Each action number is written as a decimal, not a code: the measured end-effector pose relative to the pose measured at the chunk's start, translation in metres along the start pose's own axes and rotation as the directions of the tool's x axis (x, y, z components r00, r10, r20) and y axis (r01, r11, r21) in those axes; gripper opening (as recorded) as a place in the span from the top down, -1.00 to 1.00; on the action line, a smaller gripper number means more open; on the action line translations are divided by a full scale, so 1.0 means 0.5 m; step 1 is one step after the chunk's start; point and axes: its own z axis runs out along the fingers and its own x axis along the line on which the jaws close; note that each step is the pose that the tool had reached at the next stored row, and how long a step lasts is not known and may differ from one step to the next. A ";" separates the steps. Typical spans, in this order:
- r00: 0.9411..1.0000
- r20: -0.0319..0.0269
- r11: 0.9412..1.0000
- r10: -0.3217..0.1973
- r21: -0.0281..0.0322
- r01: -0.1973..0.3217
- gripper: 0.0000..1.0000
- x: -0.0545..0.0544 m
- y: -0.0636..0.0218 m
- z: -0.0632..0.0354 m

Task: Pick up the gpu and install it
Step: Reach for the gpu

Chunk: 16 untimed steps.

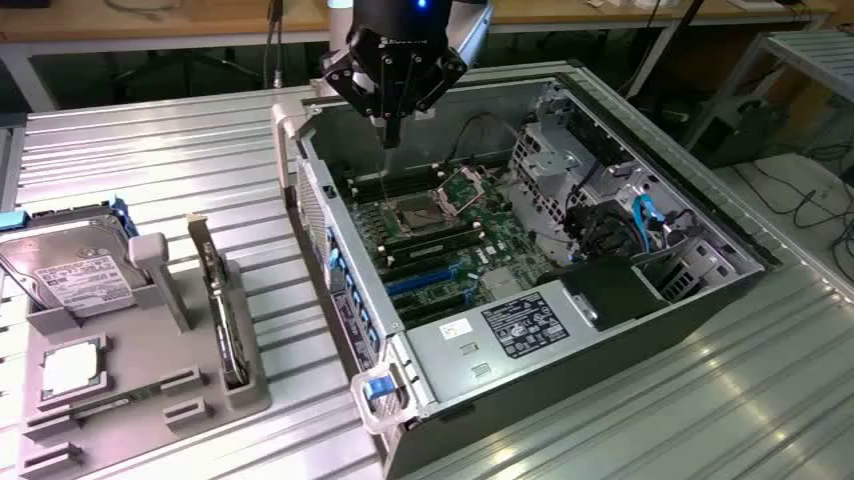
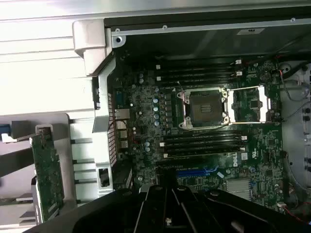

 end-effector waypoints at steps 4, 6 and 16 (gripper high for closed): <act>1.000 0.000 1.000 0.000 0.000 0.000 0.79 0.007 -0.001 0.000; 1.000 0.000 1.000 0.000 0.000 0.000 0.79 0.011 -0.001 0.000; 1.000 0.000 1.000 -0.002 -0.001 0.002 0.79 0.055 -0.014 -0.002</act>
